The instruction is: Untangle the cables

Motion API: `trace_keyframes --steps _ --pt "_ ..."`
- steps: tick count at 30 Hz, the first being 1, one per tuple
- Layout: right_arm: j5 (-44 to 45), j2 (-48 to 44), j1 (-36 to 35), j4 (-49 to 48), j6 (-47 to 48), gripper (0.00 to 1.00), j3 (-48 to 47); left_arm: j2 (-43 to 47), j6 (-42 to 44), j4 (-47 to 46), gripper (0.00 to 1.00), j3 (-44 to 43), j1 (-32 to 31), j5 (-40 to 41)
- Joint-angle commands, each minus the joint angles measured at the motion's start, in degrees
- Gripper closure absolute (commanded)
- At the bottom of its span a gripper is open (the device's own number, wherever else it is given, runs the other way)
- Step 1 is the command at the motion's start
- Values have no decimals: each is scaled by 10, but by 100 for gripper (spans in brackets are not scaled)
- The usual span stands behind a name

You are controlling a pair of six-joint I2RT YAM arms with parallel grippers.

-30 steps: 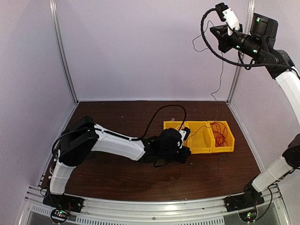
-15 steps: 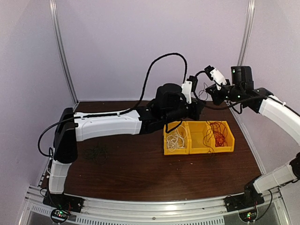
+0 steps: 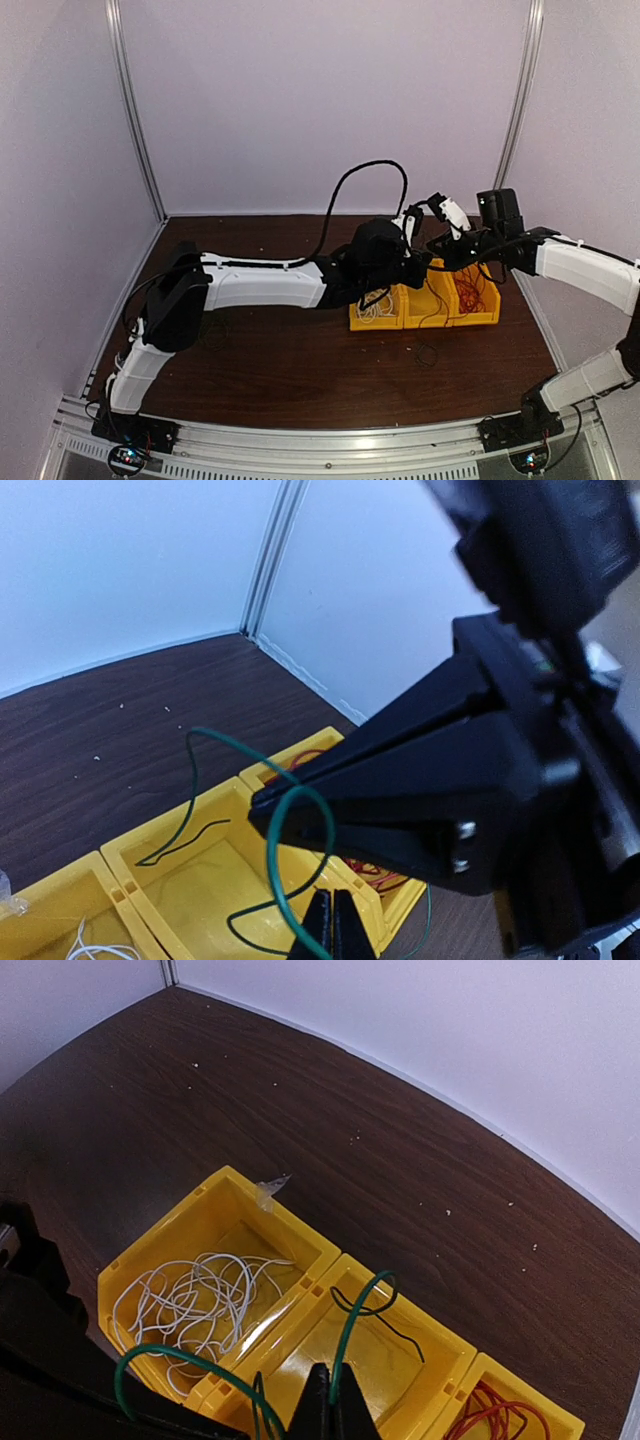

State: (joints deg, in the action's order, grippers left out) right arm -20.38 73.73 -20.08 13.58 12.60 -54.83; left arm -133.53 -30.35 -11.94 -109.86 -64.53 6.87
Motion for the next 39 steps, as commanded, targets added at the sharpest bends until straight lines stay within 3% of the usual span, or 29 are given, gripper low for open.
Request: trace_keyframes --steps 1,4,7,11,15,20,25,26,29,31,34,39 --pt "-30 51 8 -60 -34 100 20 -11 -10 -43 100 -5 0 2" --pt "-47 97 9 -49 -28 97 -8 -32 -11 -35 100 -27 1 0" --pt "-67 124 17 -11 -23 68 -49 -47 -19 -30 100 -35 2 3" --pt "-60 87 51 6 -29 46 -69 -48 -22 -36 100 -18 3 7" --pt "-48 57 72 63 12 40 -82 -58 -20 -35 100 -23 7 -1" --pt "-52 8 84 101 42 29 -67 -107 -26 0 100 -96 15 -10" --pt "-42 -23 86 169 84 27 -61 -161 -42 48 100 -172 23 -23" --pt "-44 -25 87 183 99 26 -59 -161 -44 51 97 -172 23 -23" --pt "-42 -34 87 220 131 26 -53 -153 -42 48 65 -163 26 -37" --pt "-40 -52 87 226 149 26 -30 -141 -38 57 53 -159 27 -41" --pt "-18 -75 90 237 199 28 10 -101 -23 53 43 -130 27 -37" --pt "-49 -129 91 303 338 34 67 -1 10 -2 38 -34 27 -29"
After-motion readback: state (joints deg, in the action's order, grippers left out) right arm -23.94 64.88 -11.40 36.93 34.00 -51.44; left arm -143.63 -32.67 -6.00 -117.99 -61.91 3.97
